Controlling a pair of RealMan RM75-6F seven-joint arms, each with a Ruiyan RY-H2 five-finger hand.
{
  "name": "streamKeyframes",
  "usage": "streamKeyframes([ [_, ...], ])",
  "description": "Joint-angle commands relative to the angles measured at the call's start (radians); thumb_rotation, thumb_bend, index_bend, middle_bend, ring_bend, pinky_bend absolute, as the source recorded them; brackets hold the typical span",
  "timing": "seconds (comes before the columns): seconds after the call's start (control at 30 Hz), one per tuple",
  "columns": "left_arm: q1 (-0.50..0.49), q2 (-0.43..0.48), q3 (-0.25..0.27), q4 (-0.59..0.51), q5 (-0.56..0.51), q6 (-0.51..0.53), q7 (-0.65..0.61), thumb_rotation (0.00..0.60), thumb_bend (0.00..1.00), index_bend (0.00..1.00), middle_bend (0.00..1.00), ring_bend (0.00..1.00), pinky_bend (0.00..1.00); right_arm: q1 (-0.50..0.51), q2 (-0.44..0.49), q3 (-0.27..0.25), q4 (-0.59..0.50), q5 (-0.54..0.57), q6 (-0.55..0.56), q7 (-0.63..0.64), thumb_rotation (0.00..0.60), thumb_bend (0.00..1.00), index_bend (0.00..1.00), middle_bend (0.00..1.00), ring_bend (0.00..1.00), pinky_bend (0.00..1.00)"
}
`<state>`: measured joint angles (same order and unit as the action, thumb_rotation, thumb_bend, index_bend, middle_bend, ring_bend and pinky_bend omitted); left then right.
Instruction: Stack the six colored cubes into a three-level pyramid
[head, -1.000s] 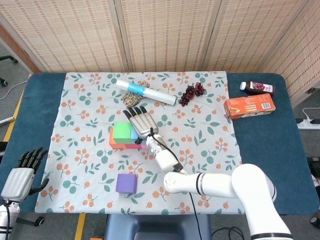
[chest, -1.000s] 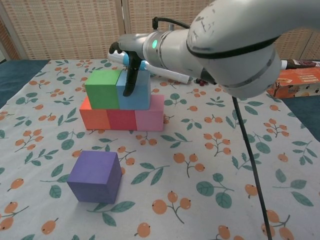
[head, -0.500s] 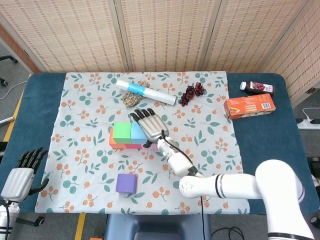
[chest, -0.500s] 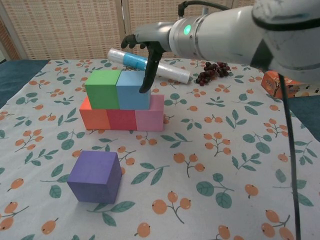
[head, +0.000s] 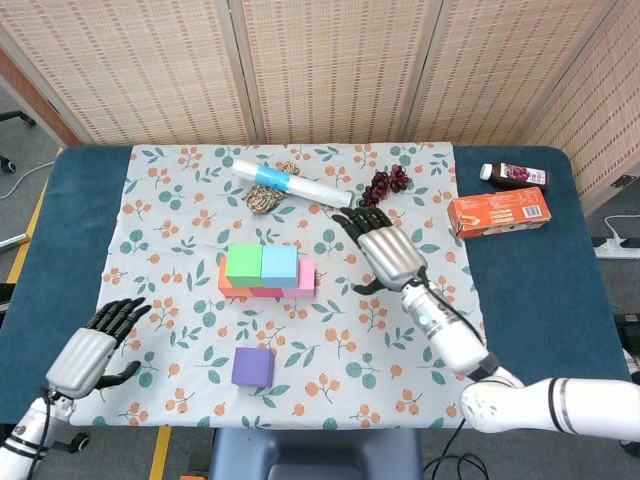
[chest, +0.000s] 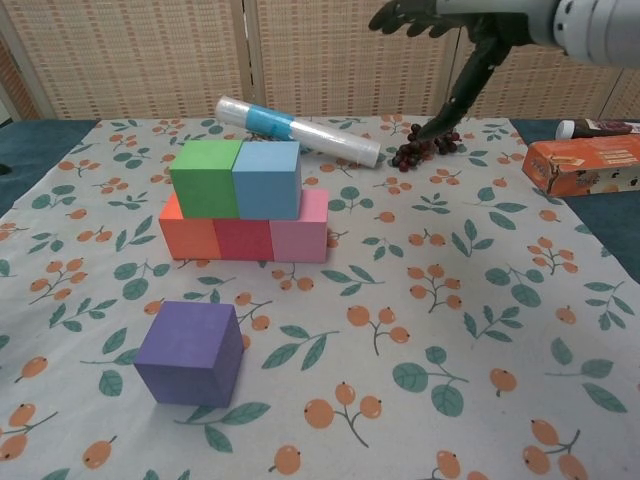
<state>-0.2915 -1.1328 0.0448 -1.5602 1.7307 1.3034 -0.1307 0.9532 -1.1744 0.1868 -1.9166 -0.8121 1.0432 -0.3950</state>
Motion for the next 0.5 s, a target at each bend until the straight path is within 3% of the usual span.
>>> streamKeyframes([
  [0.03,-0.058,0.017,0.013,-0.054,0.042,-0.063,0.003,0.6,0.32,0.1,0.1,0.09,0.16,-0.077,0.065,-0.033,-0.022,-0.087,0.022,0.082,0.6,0.0,0.0,0.03,0.0,0.0],
  [0.2,-0.12,-0.001,0.021,-0.103,0.056,-0.153,0.021,0.6,0.32,0.15,0.14,0.12,0.19,-0.169,0.119,-0.06,-0.002,-0.188,0.042,0.197,0.6,0.0,0.0,0.03,0.0,0.0],
  [0.5,-0.225,-0.07,0.019,-0.175,0.026,-0.335,0.103,0.6,0.32,0.07,0.09,0.07,0.17,-0.289,0.156,-0.085,0.084,-0.321,0.046,0.4,0.6,0.0,0.0,0.03,0.0,0.0],
])
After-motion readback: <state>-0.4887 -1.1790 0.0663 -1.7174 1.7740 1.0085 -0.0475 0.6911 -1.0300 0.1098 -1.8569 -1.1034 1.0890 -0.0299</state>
